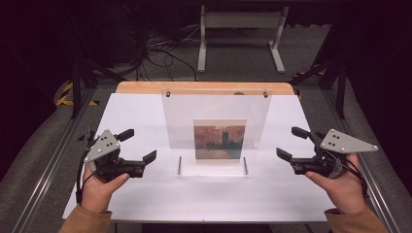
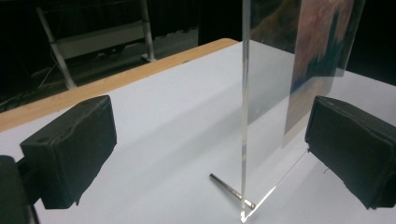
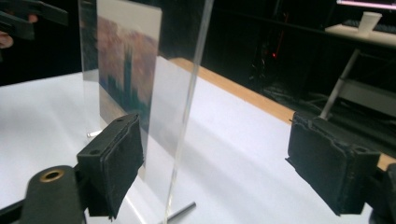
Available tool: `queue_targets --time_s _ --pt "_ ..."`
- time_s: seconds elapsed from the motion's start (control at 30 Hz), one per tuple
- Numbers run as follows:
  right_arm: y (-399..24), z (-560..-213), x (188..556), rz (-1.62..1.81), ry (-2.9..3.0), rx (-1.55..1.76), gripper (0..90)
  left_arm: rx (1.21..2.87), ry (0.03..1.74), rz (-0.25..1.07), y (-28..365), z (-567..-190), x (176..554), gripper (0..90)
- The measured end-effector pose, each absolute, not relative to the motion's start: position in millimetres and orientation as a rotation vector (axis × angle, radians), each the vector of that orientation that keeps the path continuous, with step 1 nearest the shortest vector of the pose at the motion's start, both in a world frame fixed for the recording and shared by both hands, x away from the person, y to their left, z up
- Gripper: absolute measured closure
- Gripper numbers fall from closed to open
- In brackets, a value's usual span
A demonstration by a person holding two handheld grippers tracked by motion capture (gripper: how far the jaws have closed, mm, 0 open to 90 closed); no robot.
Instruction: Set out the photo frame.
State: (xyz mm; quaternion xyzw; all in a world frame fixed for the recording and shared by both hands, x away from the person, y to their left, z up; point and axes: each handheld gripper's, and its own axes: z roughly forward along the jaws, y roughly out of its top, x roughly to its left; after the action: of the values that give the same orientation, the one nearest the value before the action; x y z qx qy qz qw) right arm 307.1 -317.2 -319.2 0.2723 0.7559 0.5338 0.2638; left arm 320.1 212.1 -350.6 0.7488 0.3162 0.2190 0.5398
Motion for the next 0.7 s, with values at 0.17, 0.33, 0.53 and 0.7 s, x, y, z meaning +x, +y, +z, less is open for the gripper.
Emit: queue_targets --time_s 0.17,0.33,0.53,0.7 --pt "-327.9 -329.8 303.1 1.429 2.043 0.784 17.6 1.781 0.787 0.512 225.2 -365.9 319.6 2.2" --pt "-336.4 -343.4 301.5 1.391 2.053 0.827 17.2 1.789 0.815 0.481 234.2 -383.3 319.5 2.5" --pt "-341.6 -362.0 301.0 1.385 2.03 0.877 17.7 1.789 0.869 0.449 237.7 -406.7 318.9 3.0" --pt "-343.7 -379.8 303.1 1.361 2.046 0.922 17.6 1.78 0.887 0.442 241.3 -417.2 317.9 3.2"
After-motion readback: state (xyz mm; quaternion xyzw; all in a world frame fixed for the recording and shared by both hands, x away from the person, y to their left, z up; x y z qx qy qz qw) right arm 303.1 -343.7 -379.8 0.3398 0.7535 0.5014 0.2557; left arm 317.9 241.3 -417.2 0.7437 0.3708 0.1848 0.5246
